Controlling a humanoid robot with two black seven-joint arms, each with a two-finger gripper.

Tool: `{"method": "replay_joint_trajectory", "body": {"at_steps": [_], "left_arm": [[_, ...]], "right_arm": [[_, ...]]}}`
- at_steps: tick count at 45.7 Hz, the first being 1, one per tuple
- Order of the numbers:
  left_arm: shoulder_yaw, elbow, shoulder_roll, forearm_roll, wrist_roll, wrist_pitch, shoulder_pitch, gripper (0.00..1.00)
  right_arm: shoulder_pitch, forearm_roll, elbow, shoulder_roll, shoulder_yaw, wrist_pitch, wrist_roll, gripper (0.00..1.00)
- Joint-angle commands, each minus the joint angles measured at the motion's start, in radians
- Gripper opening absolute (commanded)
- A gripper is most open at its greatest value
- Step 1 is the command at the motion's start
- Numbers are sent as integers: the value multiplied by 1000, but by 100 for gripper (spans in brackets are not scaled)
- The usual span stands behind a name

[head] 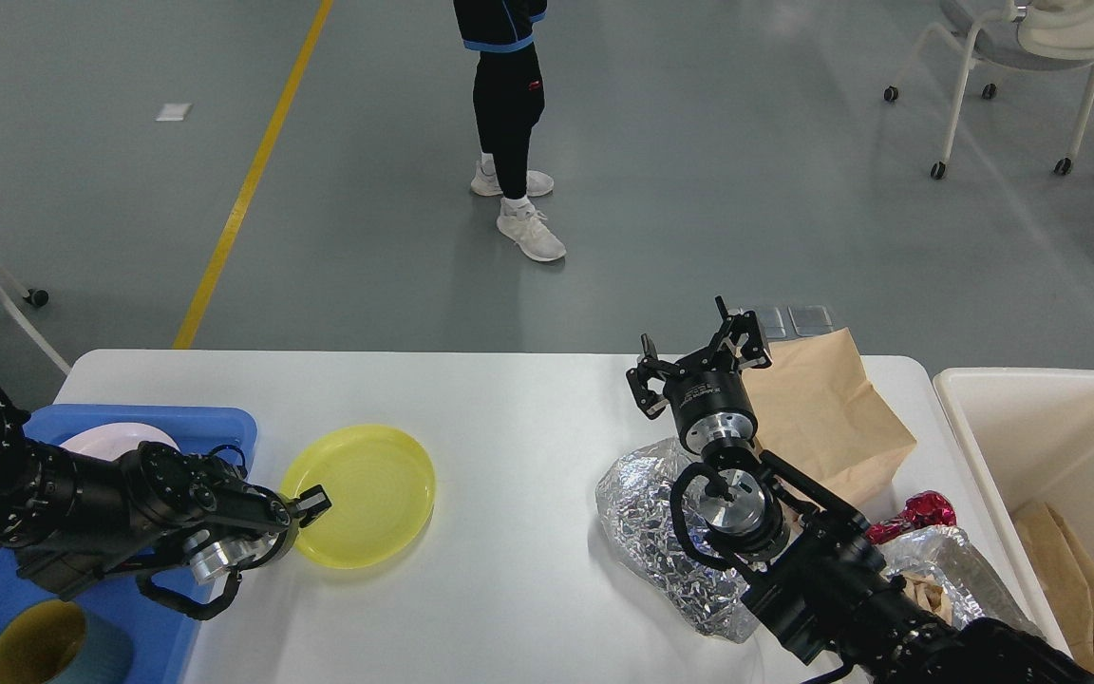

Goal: Tidy desktop
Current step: 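Lift the yellow plate and place it on the pink plate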

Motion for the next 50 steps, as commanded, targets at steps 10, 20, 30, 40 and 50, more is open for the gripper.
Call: {"method": "replay_joint_trajectory", "body": {"at_steps": [10, 20, 30, 40, 50], "left_arm": [[15, -128, 75, 59, 7, -95, -139, 0], [125, -284, 295, 130, 7, -567, -572, 0], [220, -283, 507, 231, -1, -1210, -1024, 0], [245, -252, 638, 312, 8, -1218, -1117, 0], [271, -192, 635, 343, -7, -780, -675, 0]], "right_arm": [[0, 0, 0, 0, 0, 1, 0, 100], [0, 0, 0, 0, 0, 1, 0, 100], [-1, 0, 0, 0, 0, -1, 0, 100], [0, 0, 0, 0, 0, -1, 0, 100], [0, 0, 0, 0, 0, -1, 0, 100]]}}
